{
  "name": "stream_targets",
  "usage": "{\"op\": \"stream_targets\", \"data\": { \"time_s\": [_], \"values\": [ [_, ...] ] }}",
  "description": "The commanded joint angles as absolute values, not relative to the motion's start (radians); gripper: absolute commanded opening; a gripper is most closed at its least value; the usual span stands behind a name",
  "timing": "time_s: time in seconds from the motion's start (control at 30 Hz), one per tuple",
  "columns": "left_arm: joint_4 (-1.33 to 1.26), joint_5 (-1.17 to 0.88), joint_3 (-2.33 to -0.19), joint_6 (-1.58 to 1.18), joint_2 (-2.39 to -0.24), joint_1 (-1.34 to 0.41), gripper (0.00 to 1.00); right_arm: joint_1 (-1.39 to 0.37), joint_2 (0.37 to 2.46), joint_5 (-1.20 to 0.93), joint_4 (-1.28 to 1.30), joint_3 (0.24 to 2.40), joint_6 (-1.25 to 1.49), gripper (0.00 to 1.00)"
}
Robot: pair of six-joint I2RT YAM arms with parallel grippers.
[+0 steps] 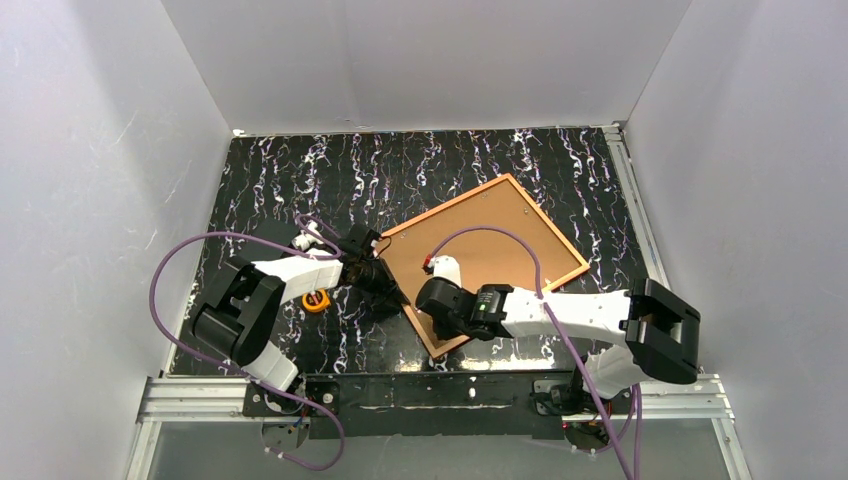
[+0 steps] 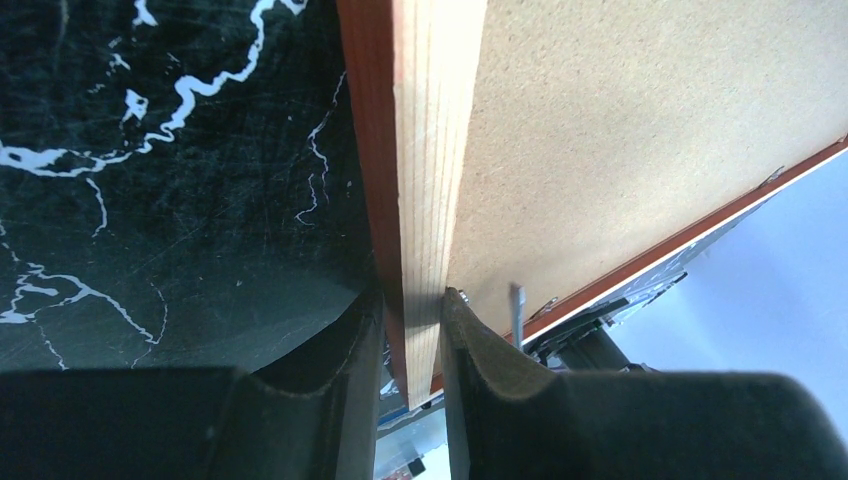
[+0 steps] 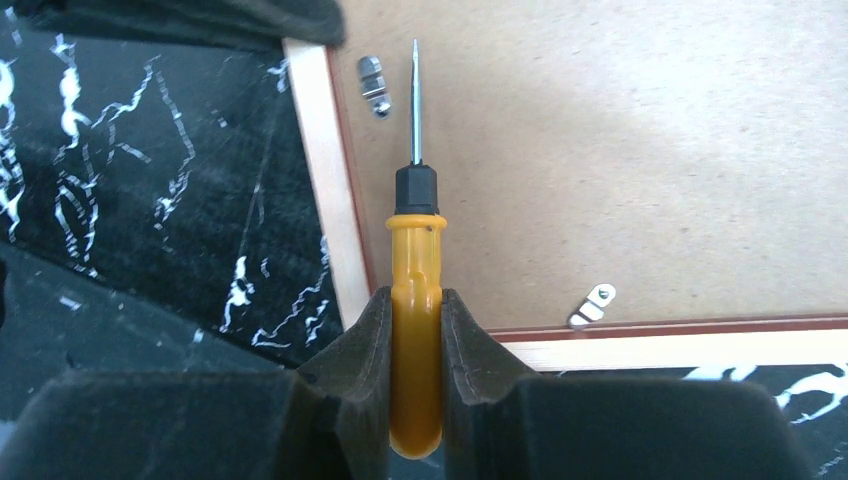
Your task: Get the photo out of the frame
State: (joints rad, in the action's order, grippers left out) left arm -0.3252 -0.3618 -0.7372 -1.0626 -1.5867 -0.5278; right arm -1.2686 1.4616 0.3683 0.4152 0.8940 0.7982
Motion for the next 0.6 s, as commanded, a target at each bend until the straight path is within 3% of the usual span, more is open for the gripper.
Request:
{"op": "stream_targets", "data": {
  "time_s": [0.0,0.23,0.37,0.43,0.5,0.57],
  "values": [
    [-0.122,-0.152,-0.662,-1.006,-1.652,-0.532,0.00,-1.251,1.469,0.451,0.458,0.923,0.820,0.01],
    [-0.089,-0.172,-0.707,-0.963,-1.662,-0.532,0.00,-1.253,1.362,0.418,0.477,0.914,0.766,0.01],
    [0.055,-0.170,-0.821,-0.830,-1.697,-0.531,0.21,-1.252,1.223,0.459,0.553,0.872,0.731,0.01],
    [0.114,-0.165,-0.874,-0.778,-1.722,-0.529,0.25,-1.248,1.134,0.487,0.596,0.842,0.729,0.01],
    [0.169,-0.175,-0.930,-0.731,-1.763,-0.517,0.24,-1.243,1.053,0.503,0.635,0.804,0.740,0.01],
    [0.210,-0.189,-0.982,-0.687,-1.805,-0.503,0.16,-1.238,0.970,0.512,0.674,0.768,0.762,0.01]
  ]
}}
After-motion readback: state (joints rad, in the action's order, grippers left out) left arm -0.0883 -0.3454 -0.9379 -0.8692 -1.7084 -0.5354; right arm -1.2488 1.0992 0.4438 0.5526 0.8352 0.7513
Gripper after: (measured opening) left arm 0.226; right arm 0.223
